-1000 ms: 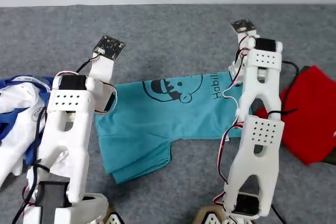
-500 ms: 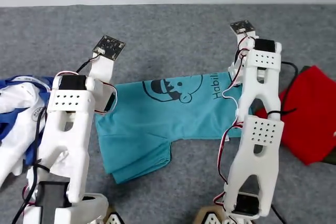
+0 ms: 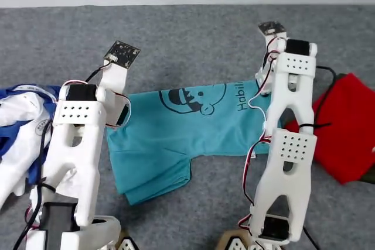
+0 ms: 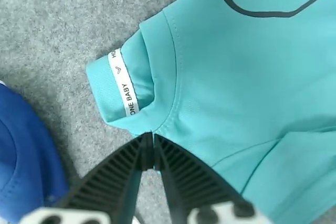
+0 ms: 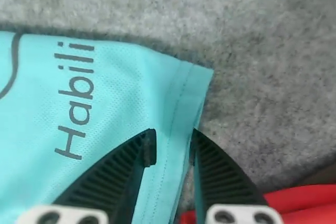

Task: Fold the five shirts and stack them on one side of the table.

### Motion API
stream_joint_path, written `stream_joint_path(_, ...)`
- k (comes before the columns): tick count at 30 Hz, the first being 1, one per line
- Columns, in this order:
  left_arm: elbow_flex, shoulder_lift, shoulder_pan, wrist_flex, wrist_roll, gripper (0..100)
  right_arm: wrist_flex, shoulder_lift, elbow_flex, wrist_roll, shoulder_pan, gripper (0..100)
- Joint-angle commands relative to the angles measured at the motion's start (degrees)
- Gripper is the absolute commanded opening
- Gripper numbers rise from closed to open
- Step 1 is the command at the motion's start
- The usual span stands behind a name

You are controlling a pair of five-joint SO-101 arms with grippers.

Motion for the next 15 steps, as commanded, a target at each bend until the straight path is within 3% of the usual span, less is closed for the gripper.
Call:
stream_joint_path(1, -0.31, -0.26, 0.26, -1.23, 0.26, 0, 0.66, -4.44, -3.78, -0.26, 0.4, 12.1)
stream_joint_path(15, -0.31, -0.26, 0.26, -0.97, 0.26, 0, -0.57, 1.36, -4.22, -0.18, 0.4, 7.5)
